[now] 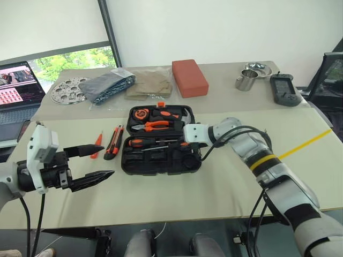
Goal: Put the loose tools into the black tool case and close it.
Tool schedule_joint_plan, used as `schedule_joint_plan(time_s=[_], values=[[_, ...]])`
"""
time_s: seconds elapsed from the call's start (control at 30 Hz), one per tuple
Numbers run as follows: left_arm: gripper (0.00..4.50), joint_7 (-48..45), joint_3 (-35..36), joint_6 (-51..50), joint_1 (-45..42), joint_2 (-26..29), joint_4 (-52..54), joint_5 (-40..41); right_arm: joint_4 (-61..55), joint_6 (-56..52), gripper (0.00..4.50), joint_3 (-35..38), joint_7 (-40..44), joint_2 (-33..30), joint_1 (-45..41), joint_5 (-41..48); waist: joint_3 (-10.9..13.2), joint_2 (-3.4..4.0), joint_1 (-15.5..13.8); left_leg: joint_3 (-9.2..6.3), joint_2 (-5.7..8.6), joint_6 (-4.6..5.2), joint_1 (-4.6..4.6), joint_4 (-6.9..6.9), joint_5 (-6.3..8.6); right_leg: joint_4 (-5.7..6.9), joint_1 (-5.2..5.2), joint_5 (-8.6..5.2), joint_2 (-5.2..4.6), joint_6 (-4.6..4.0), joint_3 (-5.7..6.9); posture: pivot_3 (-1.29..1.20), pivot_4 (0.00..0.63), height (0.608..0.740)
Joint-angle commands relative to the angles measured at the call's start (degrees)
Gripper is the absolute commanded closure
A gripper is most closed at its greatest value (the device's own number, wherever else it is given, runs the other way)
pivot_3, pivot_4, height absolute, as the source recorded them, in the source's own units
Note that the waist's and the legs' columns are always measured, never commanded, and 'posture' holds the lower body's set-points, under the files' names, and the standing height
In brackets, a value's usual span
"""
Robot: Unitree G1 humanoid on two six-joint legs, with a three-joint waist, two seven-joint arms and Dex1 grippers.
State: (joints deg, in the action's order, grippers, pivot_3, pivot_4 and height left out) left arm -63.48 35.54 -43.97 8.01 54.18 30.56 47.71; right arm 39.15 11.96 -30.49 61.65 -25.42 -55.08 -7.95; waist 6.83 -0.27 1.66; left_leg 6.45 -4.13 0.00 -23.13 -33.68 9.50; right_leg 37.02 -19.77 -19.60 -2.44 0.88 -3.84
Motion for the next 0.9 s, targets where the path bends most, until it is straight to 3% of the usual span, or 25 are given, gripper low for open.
schedule_joint_plan(time_s=[0.03, 0.53, 0.6, 0.8, 0.9], values=[[0.0, 1.11, 2.26, 0.31, 0.24, -0.06, 1.76, 2.13, 2.91, -0.65, 3.61, 1.52, 1.15, 1.2, -1.63, -1.04, 0.0, 0.0, 0.28, 0.01, -0.03, -0.02, 0.04, 0.0, 0.0, 0.0, 0.05, 0.01, 0.01, -0.02, 0.0, 0.0, 0.15, 0.74], [0.0, 0.23, 0.07, 1.43, -1.01, 1.73, 0.34, 2.4, 4.14, -7.68, 3.61, 3.7, 2.71, 3.22, -2.09, -1.99, 0.0, -0.02, 0.78, 0.02, -0.19, -0.18, 0.52, 0.0, 0.09, -0.03, 0.54, -0.07, 0.02, -0.2, 0.06, 0.0, 0.15, 0.74], [0.0, 0.09, -0.3, 1.51, -1.45, 1.8, 0.09, 2.36, 2.84, -8.21, 2.6, 4.11, 3.94, 3.1, -1.64, -1.14, 0.01, -0.02, 0.76, 0.02, -0.18, -0.18, 0.53, 0.0, 0.1, -0.03, 0.55, -0.07, 0.0, -0.21, 0.06, 0.0, 0.15, 0.74], [0.0, -0.24, -0.69, 1.58, -1.82, 1.9, -0.22, 2.01, -0.9, -11.26, 0.6, 8.89, 5.34, 3.17, -2.69, 2.64, 0.02, -0.04, 0.78, 0.03, -0.19, -0.28, 0.5, 0.05, 0.18, -0.07, 0.51, -0.1, 0.01, -0.26, 0.05, 0.0, 0.15, 0.74], [0.0, -0.31, -0.55, 1.67, -1.61, 1.81, -0.19, 1.87, -4.95, -17.51, 0.6, 13.16, 9.02, 2.95, -3.42, 8.01, 0.05, -0.03, 0.93, 0.04, -0.23, -0.3, 0.44, 0.08, 0.19, -0.09, 0.45, -0.12, 0.06, -0.28, 0.04, 0.0, 0.15, 0.74]])
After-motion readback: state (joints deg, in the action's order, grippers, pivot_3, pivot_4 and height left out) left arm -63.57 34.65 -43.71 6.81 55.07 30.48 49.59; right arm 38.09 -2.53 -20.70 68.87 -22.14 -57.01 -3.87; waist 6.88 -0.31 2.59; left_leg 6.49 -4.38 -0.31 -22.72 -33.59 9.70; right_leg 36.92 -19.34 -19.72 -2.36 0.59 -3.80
